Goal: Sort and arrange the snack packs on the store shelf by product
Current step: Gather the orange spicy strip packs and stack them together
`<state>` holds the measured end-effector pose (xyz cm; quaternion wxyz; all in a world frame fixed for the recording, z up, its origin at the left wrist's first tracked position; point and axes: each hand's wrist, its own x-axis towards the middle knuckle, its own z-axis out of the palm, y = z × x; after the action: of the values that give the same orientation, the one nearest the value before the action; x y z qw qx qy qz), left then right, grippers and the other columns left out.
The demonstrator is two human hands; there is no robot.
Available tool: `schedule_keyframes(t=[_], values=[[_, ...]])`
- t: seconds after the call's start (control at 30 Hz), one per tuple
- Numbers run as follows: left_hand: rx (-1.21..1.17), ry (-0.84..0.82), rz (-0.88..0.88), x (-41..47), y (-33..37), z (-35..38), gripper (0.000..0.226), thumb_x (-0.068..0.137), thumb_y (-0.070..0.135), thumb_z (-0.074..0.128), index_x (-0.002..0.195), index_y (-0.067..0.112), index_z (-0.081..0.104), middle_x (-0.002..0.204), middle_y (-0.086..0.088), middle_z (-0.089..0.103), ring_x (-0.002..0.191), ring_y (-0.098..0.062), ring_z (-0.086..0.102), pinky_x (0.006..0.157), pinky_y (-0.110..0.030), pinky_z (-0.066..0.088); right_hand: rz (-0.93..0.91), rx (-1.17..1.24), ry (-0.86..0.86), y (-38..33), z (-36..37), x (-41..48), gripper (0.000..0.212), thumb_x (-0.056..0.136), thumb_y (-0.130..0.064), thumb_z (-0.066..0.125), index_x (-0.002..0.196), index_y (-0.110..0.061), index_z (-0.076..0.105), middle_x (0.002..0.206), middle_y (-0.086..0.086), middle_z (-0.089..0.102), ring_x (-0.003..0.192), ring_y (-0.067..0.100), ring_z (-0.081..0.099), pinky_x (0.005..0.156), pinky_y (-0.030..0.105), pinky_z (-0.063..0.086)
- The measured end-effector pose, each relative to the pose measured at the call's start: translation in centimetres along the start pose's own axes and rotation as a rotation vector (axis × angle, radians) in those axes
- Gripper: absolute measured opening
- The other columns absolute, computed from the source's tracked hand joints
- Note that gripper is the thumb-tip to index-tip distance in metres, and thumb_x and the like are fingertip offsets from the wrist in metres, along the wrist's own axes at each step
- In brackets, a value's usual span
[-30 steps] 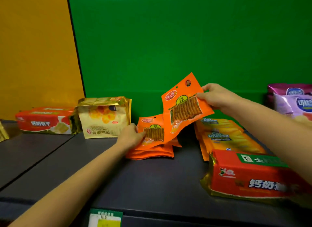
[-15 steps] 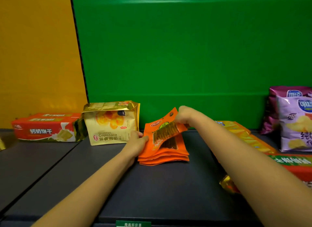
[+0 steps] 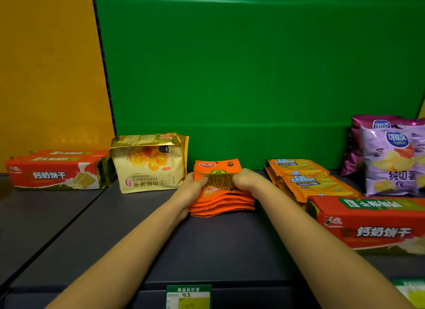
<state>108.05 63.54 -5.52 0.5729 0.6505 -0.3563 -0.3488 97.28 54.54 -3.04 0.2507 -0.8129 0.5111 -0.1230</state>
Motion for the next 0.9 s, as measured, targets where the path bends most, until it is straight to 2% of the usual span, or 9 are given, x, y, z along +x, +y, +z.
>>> schedule_keyframes(t=[0.1,0.17,0.27,0.4,0.53,0.63,0.77,0.83,0.9], values=[[-0.015,-0.022,0.004,0.1,-0.1,0.0,0.041,0.096,0.016,0.044,0.136,0.010,0.036,0.121,-0.015,0.058,0.095,-0.024,0.060,0.082,-0.035,0.050,0.054,0.118,0.023,0.2,1.1,0.0,0.043,0.092,-0.013,0.039,0.129,0.008,0.046,0.133,0.024,0.051,0.114,0.032,0.053,0.077,0.026,0.034],[0.036,-0.029,0.005,0.3,-0.2,-0.2,0.041,0.095,0.013,0.046,0.135,0.010,0.038,0.123,-0.015,0.057,0.104,-0.029,0.059,0.091,-0.039,0.049,0.107,0.167,0.052,0.3,1.6,0.1,0.051,0.092,-0.017,0.041,0.136,0.007,0.034,0.140,0.023,0.045,0.124,0.035,0.047,0.088,0.030,0.041],[0.095,-0.026,0.015,0.3,-0.2,-0.3,0.044,0.094,0.012,0.048,0.137,0.012,0.036,0.130,-0.012,0.053,0.116,-0.031,0.055,0.095,-0.039,0.045,0.126,0.169,0.049,0.0,1.7,-0.4,0.062,0.092,-0.019,0.041,0.142,0.008,0.018,0.148,0.024,0.032,0.134,0.037,0.036,0.105,0.035,0.034],[0.252,0.057,0.124,0.0,0.0,-0.2,0.047,0.092,0.015,0.053,0.136,0.006,0.037,0.135,-0.015,0.050,0.119,-0.030,0.052,0.097,-0.036,0.041,-0.026,0.011,0.164,0.1,0.3,-1.9,0.055,0.094,-0.027,0.037,0.138,0.004,0.031,0.147,0.023,0.031,0.135,0.037,0.031,0.109,0.040,0.028],[0.444,0.284,0.383,-0.8,1.0,-0.5,0.045,0.090,0.014,0.055,0.132,0.001,0.044,0.135,-0.017,0.049,0.123,-0.028,0.047,0.097,-0.033,0.038,-0.274,-0.069,0.309,0.7,-3.4,-5.4,0.039,0.093,-0.020,0.039,0.128,-0.010,0.053,0.139,0.013,0.050,0.128,0.031,0.044,0.106,0.038,0.036],[0.518,0.292,0.596,-1.7,1.6,-0.5,0.024,0.089,0.011,0.055,0.112,0.005,0.059,0.113,-0.013,0.061,0.099,-0.021,0.055,0.084,-0.029,0.042,-0.400,-0.093,0.378,3.0,-7.0,-8.5,0.033,0.093,-0.022,0.042,0.120,-0.017,0.061,0.130,0.004,0.060,0.122,0.024,0.051,0.102,0.034,0.040],[0.613,0.184,0.791,-4.2,2.7,0.9,0.006,0.089,0.012,0.057,0.086,0.014,0.062,0.078,0.000,0.062,0.068,-0.009,0.054,0.061,-0.019,0.039,-0.429,-0.100,0.320,9.0,-11.8,-12.8,0.033,0.091,-0.041,0.047,0.109,-0.020,0.064,0.115,-0.003,0.067,0.109,0.016,0.059,0.096,0.034,0.043],[0.657,0.147,0.830,-5.3,3.0,1.9,0.008,0.089,0.015,0.058,0.083,0.014,0.063,0.074,0.002,0.062,0.066,-0.009,0.056,0.060,-0.021,0.042,-0.373,-0.076,0.219,13.0,-13.7,-14.4,0.043,0.083,-0.051,0.052,0.115,-0.023,0.060,0.116,-0.010,0.062,0.108,0.007,0.056,0.095,0.025,0.042],[0.670,0.118,0.836,-6.2,3.2,3.1,0.010,0.088,0.021,0.059,0.081,0.014,0.064,0.074,0.003,0.064,0.065,-0.013,0.057,0.062,-0.028,0.046,-0.242,-0.114,0.070,16.8,-15.0,-15.4,0.069,0.069,-0.055,0.064,0.129,-0.027,0.048,0.122,-0.015,0.052,0.110,0.004,0.051,0.094,0.019,0.039]])
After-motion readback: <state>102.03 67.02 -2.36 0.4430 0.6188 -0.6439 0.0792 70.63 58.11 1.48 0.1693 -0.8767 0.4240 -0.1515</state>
